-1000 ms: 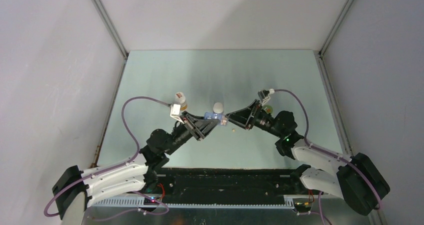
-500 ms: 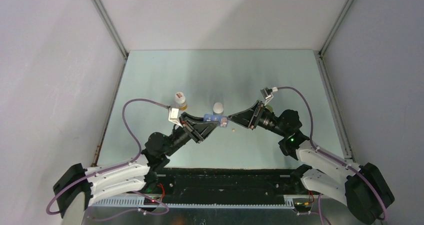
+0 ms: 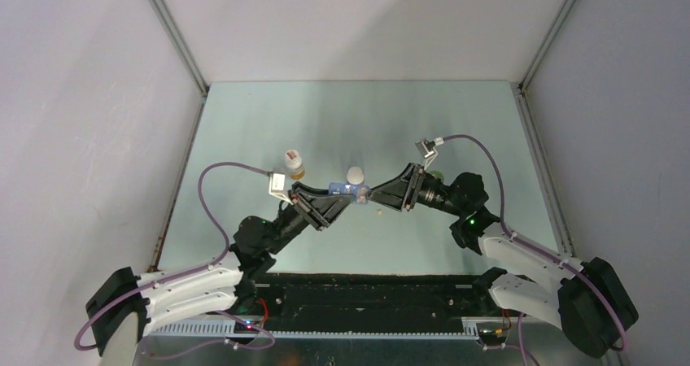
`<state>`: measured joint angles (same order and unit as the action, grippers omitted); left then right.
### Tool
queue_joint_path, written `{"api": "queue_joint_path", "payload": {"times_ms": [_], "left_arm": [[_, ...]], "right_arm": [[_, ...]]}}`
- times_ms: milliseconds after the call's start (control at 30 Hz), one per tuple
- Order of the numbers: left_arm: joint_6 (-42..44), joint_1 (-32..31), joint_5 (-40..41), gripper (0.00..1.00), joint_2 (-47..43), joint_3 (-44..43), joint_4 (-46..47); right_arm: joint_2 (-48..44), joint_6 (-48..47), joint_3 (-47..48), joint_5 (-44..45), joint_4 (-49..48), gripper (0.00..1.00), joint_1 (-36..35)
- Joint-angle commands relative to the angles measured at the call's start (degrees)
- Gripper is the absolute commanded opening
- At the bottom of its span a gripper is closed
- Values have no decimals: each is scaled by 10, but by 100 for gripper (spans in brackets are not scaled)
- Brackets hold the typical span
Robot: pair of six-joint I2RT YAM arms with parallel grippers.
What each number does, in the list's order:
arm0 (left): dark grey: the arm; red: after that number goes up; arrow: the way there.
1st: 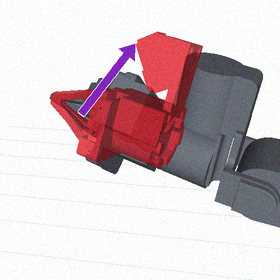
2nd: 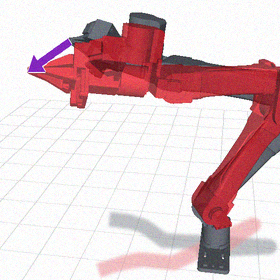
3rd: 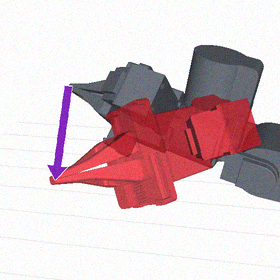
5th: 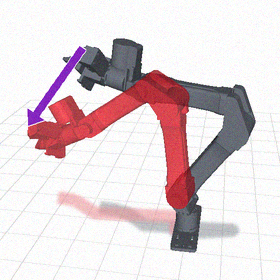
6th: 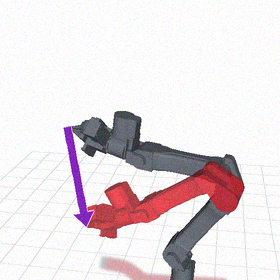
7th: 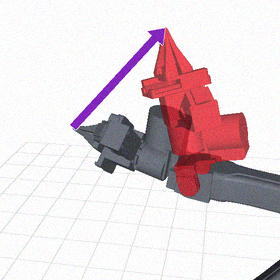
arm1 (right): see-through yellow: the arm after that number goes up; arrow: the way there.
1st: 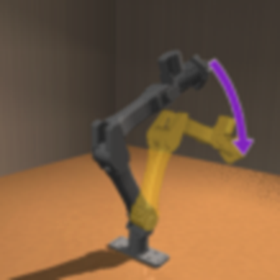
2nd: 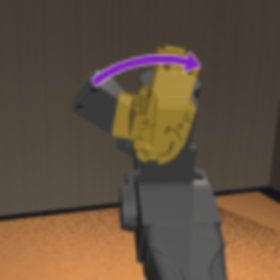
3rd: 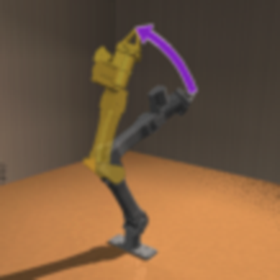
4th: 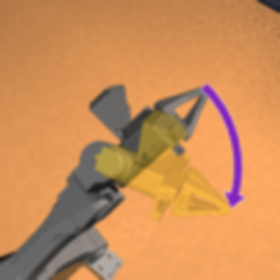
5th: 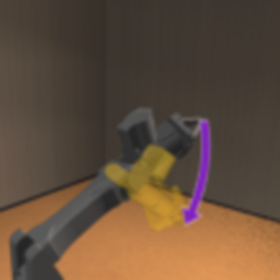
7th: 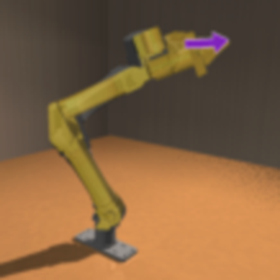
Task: Sort the pills into containers
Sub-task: Close the pill container at the center of the board.
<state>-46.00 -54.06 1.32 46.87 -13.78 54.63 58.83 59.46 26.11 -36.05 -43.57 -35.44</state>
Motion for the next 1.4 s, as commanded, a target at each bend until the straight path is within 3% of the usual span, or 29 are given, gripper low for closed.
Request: {"api": "queue_joint_path", "payload": {"times_ms": [0,300,433,533,600,900,933,967,1000,1033,1100,1367], "left_arm": [[-43,4,3,0,-10,-9,5],[-60,4,-22,0,-9,-12,11],[-58,3,-16,0,-16,-12,9],[-56,4,-16,0,-22,-13,4],[-55,3,-16,0,-24,-12,1],[-54,3,5,0,-29,-9,-15],[-56,3,9,0,-30,-8,-16],[-56,3,12,0,-32,-8,-23],[-58,3,17,0,-33,-8,-29],[-58,3,20,0,-35,-8,-41],[-59,3,28,0,-39,-9,-56],[-67,3,37,0,-43,-3,-81]], "right_arm": [[18,1,36,-13,-45,84,-4],[81,67,62,-35,-129,57,-4],[90,76,66,-48,-131,34,-4],[90,74,66,-56,-123,9,-6],[90,74,66,-57,-119,0,-7],[82,76,66,-45,-99,0,-12],[82,79,66,-46,-99,9,-9],[82,85,66,-47,-99,26,-9],[82,86,66,-49,-98,35,-7],[81,88,66,-49,-96,51,-7],[72,87,66,-45,-89,63,-7],[62,68,66,-46,-63,69,-5]]}}
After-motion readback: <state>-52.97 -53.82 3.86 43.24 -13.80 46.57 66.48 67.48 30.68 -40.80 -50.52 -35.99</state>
